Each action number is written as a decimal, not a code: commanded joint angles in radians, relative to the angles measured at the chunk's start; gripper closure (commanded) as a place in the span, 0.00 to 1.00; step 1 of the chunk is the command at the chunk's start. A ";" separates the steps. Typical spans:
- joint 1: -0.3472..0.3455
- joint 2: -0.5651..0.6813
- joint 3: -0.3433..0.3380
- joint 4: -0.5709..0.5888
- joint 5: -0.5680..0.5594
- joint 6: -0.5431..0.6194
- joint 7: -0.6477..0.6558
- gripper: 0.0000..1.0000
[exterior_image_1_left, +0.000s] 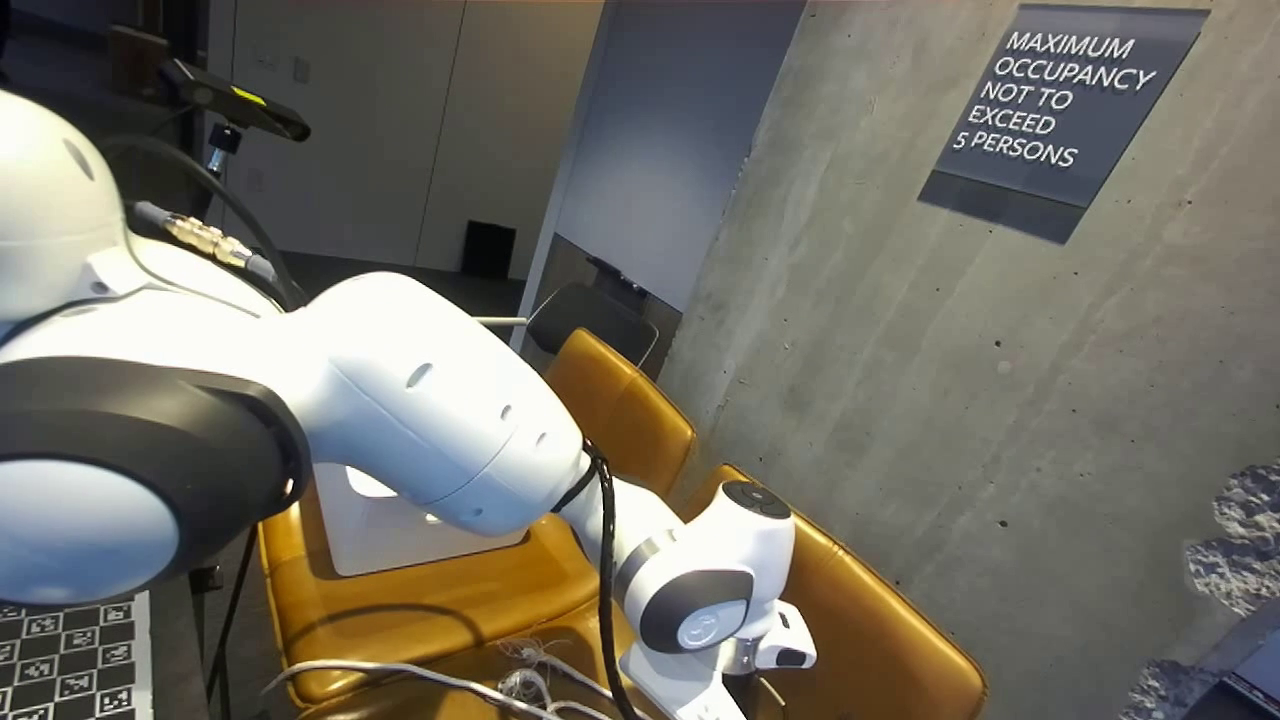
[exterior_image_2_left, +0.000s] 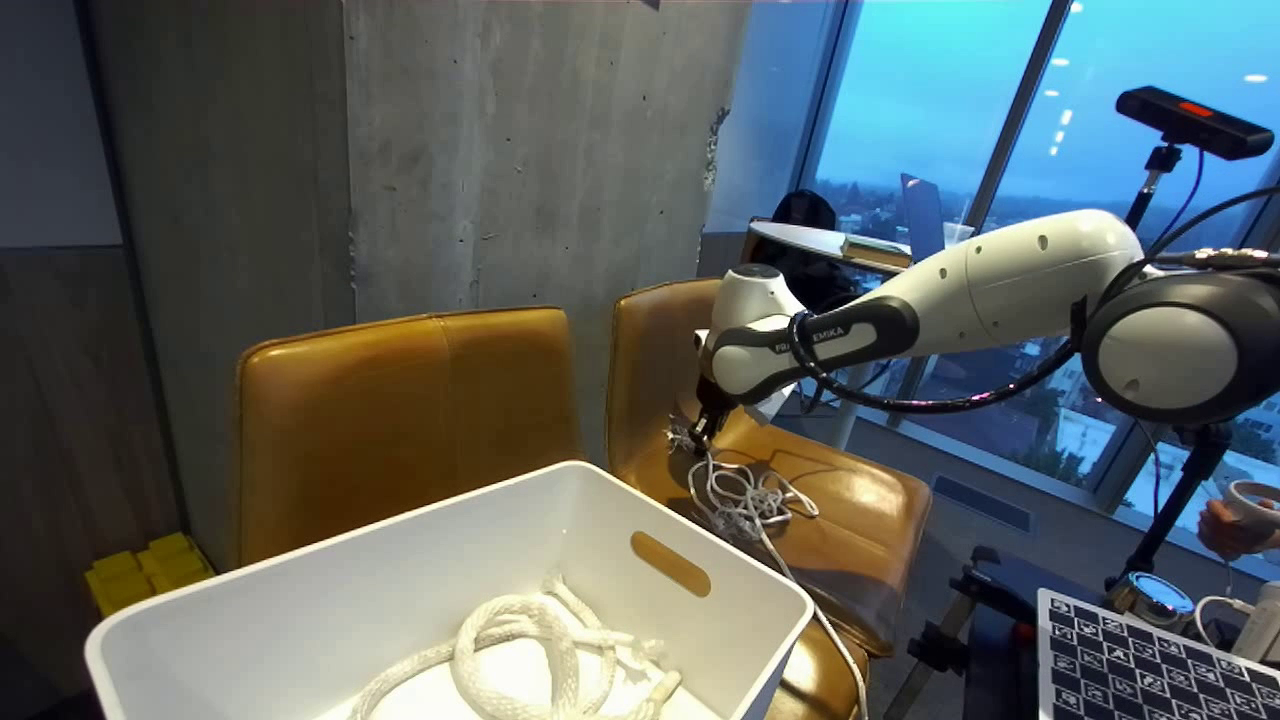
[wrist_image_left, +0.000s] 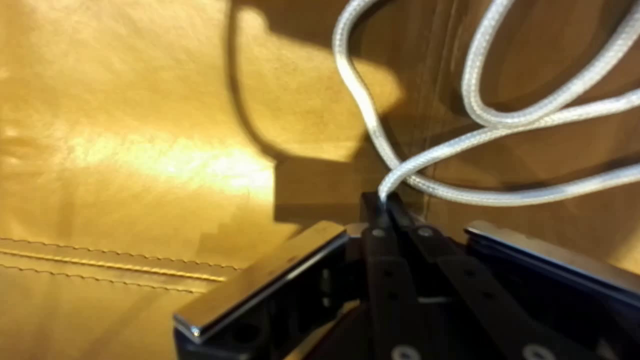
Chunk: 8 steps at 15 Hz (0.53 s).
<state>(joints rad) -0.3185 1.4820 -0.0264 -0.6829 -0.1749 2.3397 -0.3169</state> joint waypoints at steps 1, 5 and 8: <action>-0.005 -0.039 -0.004 -0.007 0.001 -0.038 0.001 1.00; 0.023 -0.190 -0.009 -0.131 -0.006 -0.051 0.039 0.99; 0.061 -0.312 -0.029 -0.218 -0.010 -0.163 0.120 0.99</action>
<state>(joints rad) -0.2963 1.3282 -0.0305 -0.7497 -0.1754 2.2851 -0.2765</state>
